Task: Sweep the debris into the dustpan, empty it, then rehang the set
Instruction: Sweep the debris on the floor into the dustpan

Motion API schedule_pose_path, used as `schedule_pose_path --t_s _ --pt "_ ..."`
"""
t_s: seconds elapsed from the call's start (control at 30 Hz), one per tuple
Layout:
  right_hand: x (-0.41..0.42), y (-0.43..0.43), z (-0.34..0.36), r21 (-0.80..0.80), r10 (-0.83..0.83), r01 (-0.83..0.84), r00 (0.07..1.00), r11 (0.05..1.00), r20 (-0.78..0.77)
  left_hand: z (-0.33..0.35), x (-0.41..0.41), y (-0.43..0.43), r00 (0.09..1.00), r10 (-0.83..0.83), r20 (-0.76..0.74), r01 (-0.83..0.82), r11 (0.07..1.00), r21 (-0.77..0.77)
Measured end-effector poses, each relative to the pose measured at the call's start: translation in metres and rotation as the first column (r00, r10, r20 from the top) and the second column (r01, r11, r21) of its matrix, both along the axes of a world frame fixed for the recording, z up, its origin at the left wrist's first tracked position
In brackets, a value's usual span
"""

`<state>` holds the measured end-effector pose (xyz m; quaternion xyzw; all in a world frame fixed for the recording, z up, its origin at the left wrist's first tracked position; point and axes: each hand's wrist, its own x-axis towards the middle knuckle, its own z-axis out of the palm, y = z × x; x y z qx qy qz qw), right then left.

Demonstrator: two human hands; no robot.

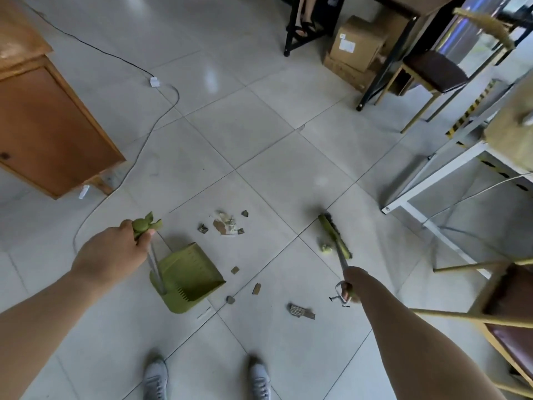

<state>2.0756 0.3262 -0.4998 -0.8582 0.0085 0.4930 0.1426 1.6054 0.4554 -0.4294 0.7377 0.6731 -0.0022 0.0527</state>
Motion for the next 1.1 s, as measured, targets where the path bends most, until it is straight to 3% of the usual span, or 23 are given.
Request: schedule_pose_path --t_s 0.13,0.23,0.3,0.4,0.53,0.6,0.77,1.1 --pt "-0.027 -0.007 -0.008 0.035 0.007 -0.003 0.994 0.999 -0.110 -0.005 0.020 -0.035 0.996 0.086 0.005 -0.086 0.996 -0.012" --pt "-0.065 0.003 -0.001 0.077 -0.067 0.091 0.958 0.993 -0.278 -0.001 0.025 -0.056 0.991 0.134 -0.014 -0.135 0.990 -0.050" --pt "-0.092 0.013 0.010 0.020 -0.103 0.115 0.944 0.993 -0.313 0.004 0.026 -0.067 0.987 0.160 -0.017 -0.161 0.986 -0.051" --pt "-0.134 0.025 0.021 0.068 -0.114 0.158 0.897 0.985 -0.427 0.012 0.026 -0.082 0.974 0.226 0.005 -0.225 0.973 -0.057" --pt "-0.178 0.040 0.027 0.099 0.026 0.027 0.868 0.995 -0.496 0.017 0.010 -0.099 0.961 0.276 0.001 -0.275 0.958 -0.085" --pt "-0.195 0.045 0.031 0.104 0.111 -0.069 0.868 0.992 -0.483 0.019 0.002 -0.105 0.954 0.301 0.007 -0.300 0.950 -0.083" --pt "-0.215 0.045 0.041 0.213 0.156 -0.057 0.862 0.975 -0.483 0.025 -0.011 -0.115 0.944 0.330 -0.001 -0.329 0.940 -0.086" --pt "-0.166 0.015 0.081 0.201 -0.087 0.158 0.942 0.967 -0.323 0.036 -0.039 -0.090 0.989 0.145 -0.023 -0.145 0.989 -0.006"
